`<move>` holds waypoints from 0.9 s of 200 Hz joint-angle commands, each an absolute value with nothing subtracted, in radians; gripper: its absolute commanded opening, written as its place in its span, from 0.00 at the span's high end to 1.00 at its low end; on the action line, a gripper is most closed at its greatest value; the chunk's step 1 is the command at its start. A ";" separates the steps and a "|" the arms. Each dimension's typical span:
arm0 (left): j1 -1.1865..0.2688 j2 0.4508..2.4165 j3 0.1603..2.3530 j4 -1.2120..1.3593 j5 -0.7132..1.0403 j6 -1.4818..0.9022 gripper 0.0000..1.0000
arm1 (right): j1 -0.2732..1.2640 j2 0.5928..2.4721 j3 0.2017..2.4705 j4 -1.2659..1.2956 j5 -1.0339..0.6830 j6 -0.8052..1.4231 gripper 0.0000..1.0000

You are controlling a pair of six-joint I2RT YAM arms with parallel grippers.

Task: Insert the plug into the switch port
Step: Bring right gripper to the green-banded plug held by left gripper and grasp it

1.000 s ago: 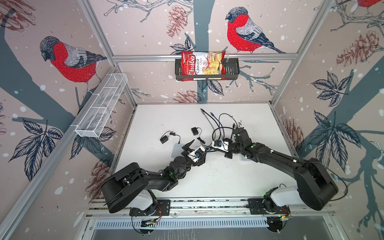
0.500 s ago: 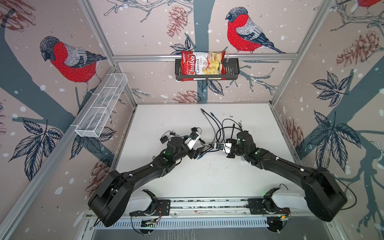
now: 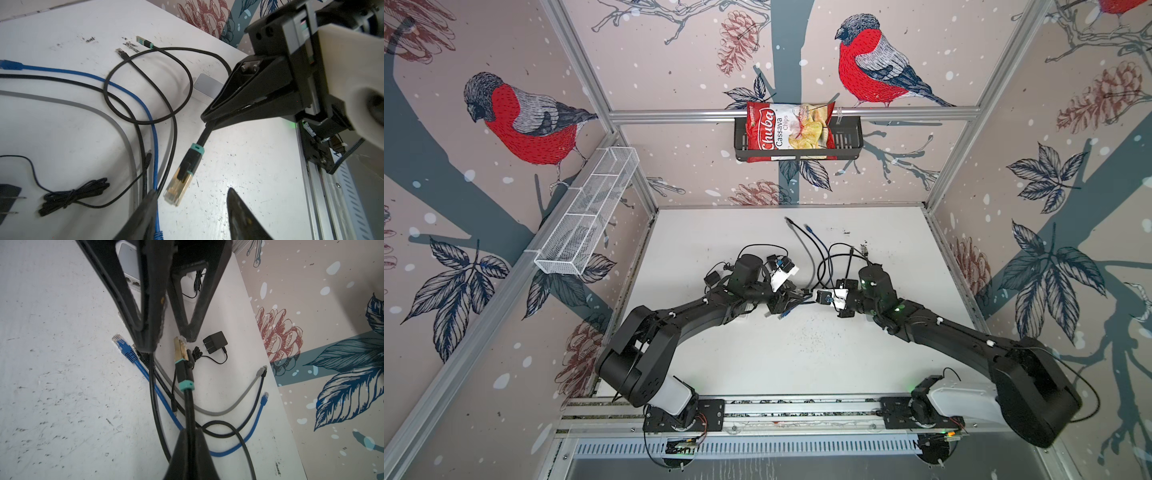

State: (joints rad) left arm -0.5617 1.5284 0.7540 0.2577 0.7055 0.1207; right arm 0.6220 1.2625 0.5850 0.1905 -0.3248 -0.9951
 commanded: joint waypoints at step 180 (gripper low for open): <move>-0.560 1.567 0.697 0.425 0.660 0.243 0.46 | 0.654 1.258 0.590 0.221 -0.339 -1.017 0.98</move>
